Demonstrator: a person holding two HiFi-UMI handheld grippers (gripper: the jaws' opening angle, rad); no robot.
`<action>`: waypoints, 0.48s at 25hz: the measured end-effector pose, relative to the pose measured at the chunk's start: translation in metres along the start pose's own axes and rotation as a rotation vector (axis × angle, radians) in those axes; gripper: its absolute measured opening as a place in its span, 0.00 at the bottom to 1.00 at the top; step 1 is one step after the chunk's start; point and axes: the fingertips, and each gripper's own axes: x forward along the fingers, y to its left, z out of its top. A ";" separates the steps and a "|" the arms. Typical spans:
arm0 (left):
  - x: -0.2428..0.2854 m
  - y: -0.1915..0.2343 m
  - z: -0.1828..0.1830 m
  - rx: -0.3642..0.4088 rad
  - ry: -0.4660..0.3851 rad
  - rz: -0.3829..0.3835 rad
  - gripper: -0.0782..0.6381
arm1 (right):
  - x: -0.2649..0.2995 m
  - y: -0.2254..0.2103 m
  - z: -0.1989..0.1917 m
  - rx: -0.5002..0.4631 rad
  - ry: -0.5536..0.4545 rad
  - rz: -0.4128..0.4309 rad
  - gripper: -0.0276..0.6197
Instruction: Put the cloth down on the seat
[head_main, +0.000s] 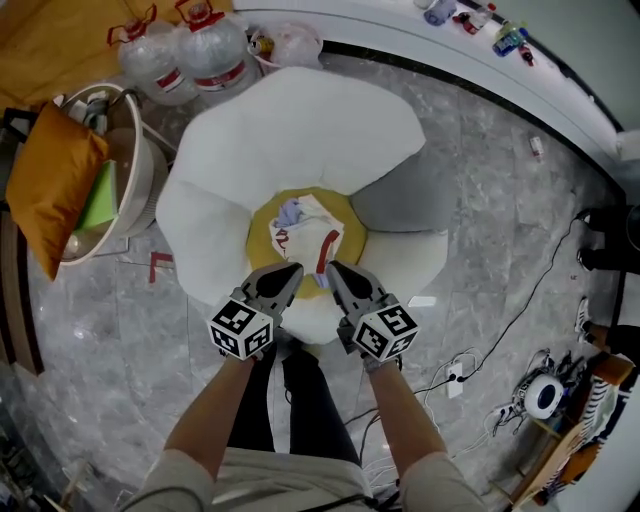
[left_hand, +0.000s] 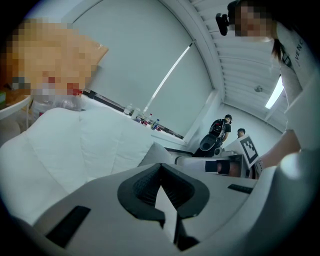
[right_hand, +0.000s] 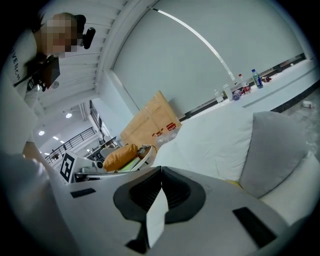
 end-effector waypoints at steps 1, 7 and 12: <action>-0.002 -0.004 0.003 0.001 -0.001 -0.004 0.13 | -0.003 0.003 0.003 -0.009 0.001 0.005 0.07; -0.018 -0.027 0.021 0.003 -0.022 -0.008 0.13 | -0.026 0.026 0.020 -0.027 -0.017 0.013 0.07; -0.033 -0.047 0.038 -0.001 -0.052 -0.003 0.13 | -0.043 0.046 0.036 -0.030 -0.032 0.023 0.07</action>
